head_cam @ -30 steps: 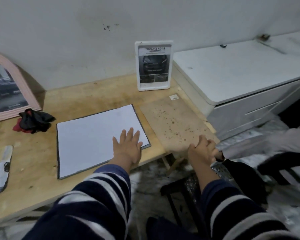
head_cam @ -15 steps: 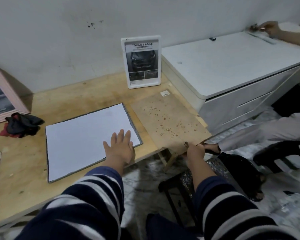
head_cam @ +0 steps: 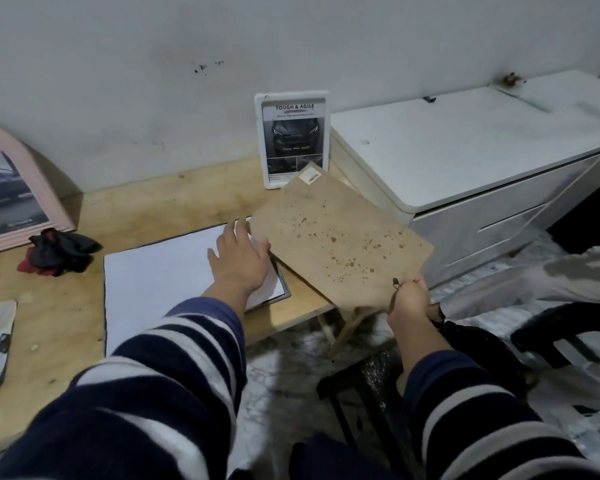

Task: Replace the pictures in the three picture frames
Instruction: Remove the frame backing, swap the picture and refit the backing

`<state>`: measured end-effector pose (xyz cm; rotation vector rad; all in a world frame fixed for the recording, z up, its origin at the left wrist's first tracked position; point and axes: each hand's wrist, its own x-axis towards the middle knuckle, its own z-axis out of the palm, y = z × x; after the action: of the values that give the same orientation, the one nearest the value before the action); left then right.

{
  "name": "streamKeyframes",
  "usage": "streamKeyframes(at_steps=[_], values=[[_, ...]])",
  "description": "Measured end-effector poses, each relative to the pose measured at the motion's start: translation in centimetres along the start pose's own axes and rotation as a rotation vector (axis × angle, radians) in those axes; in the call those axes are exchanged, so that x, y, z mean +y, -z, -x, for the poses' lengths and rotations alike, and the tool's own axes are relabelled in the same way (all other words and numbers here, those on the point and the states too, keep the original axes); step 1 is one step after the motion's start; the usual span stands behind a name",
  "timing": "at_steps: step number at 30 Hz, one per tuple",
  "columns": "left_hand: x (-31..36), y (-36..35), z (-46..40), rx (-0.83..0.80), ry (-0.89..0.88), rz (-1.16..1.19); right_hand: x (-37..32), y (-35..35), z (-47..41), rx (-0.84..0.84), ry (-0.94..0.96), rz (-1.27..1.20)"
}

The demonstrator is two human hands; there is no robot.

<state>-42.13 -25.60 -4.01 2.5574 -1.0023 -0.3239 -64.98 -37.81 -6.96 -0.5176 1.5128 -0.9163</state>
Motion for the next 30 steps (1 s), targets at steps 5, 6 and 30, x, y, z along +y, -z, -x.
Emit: streamKeyframes(at_steps=[5,6,30], values=[[-2.4,3.6,-1.4,0.023,0.196,0.380,-1.4,-3.2,2.7,-0.146,0.078,0.113],[-3.0,4.0,-1.4,0.037,0.237,0.436,-1.6,-3.7,3.2,-0.173,0.094,0.130],[-20.0,6.1,6.2,0.048,0.707,0.459,3.2,-17.3,12.3,-0.433,0.259,0.700]])
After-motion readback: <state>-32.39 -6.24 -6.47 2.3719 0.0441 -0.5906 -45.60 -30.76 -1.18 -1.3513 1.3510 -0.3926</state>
